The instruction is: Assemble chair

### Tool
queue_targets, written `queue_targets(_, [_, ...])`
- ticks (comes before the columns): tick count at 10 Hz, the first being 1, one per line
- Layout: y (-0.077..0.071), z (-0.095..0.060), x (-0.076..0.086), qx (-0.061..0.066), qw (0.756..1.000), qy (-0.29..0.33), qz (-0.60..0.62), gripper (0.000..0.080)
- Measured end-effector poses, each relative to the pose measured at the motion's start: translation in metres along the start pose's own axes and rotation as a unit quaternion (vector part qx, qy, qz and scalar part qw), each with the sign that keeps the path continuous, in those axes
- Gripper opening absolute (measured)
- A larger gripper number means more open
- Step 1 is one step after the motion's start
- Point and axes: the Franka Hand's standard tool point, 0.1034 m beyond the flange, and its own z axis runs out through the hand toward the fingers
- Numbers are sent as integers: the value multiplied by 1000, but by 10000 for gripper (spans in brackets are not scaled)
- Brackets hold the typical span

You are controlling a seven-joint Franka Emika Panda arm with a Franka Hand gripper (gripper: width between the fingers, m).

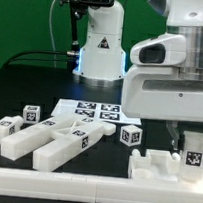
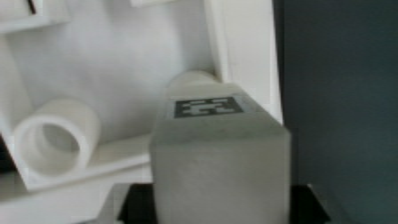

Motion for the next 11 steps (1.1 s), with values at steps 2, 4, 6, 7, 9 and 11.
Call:
queue_targets(2, [2, 0, 1, -7, 980, 10, 197, 285])
queue_targets(4, [7, 1, 1, -1, 906, 9, 423, 286])
queue_targets(6, [8, 1, 1, 1, 889, 7, 458, 286])
queue_targets(7, [9, 1, 0, -6, 916, 7, 402, 286])
queue_targets(9, [4, 2, -2, -5, 975, 8, 222, 381])
queue_targets(11, [-6, -1, -10, -6, 992, 7, 126, 630])
